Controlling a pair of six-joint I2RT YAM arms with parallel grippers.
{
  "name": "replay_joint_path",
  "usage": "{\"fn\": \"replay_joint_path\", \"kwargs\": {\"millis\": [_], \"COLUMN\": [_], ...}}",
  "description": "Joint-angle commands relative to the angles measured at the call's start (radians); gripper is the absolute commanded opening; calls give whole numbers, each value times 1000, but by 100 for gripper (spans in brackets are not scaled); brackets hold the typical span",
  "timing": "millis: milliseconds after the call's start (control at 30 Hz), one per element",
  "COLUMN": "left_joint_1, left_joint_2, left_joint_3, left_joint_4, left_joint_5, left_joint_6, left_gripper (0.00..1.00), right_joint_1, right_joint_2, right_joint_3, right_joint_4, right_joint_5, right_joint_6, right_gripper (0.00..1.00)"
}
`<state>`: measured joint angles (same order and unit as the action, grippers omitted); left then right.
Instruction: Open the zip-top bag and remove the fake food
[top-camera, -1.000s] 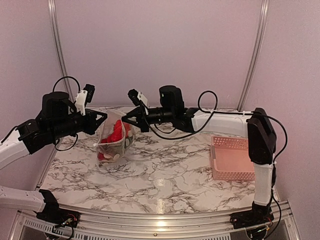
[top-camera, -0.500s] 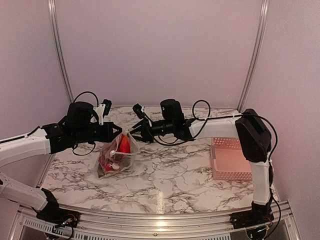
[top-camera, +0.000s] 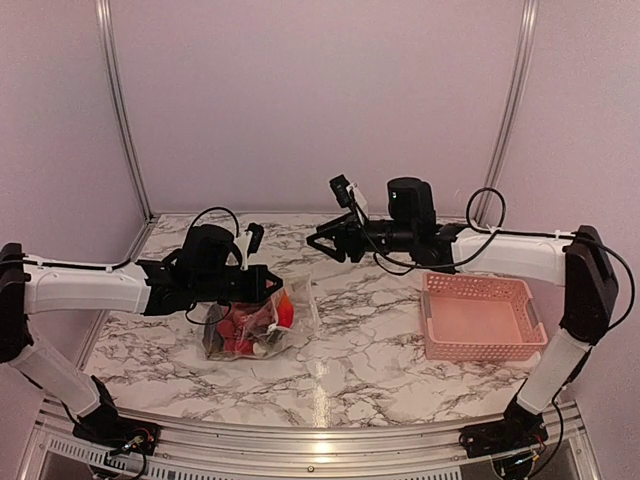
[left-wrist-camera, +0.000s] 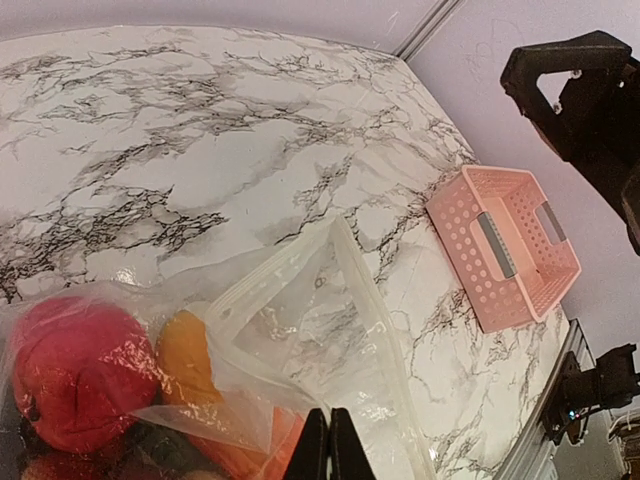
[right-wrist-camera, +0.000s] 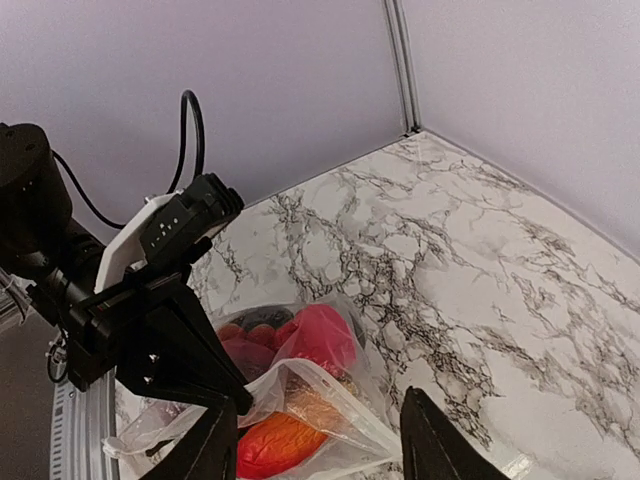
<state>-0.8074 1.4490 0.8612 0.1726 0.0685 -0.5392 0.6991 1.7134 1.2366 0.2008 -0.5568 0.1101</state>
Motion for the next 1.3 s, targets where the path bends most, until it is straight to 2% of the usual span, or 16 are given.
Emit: {"fn": "replay_joint_path", "kwargs": {"millis": [0, 233, 433, 833, 933, 1267], "left_joint_1": [-19, -44, -58, -61, -61, -61], "left_joint_2": [44, 85, 81, 90, 98, 109], "left_joint_3": [39, 29, -21, -74, -79, -72], "left_joint_4": [85, 133, 188, 254, 263, 279], "left_joint_5": [-34, -53, -62, -26, -22, -7], "left_joint_6": [-22, -35, -32, -33, -33, -24], "left_gripper": [0, 0, 0, 0, 0, 0], "right_joint_1": [14, 75, 140, 153, 155, 156], "right_joint_2": [-68, -81, 2, 182, 215, 308], "right_joint_3": [-105, -242, -269, -204, -179, -83], "right_joint_4": [-42, 47, 81, 122, 134, 108], "right_joint_5": [31, 19, 64, 120, 117, 146], "right_joint_6": [172, 365, 391, 400, 393, 376], "right_gripper": [50, 49, 47, 46, 47, 60]}}
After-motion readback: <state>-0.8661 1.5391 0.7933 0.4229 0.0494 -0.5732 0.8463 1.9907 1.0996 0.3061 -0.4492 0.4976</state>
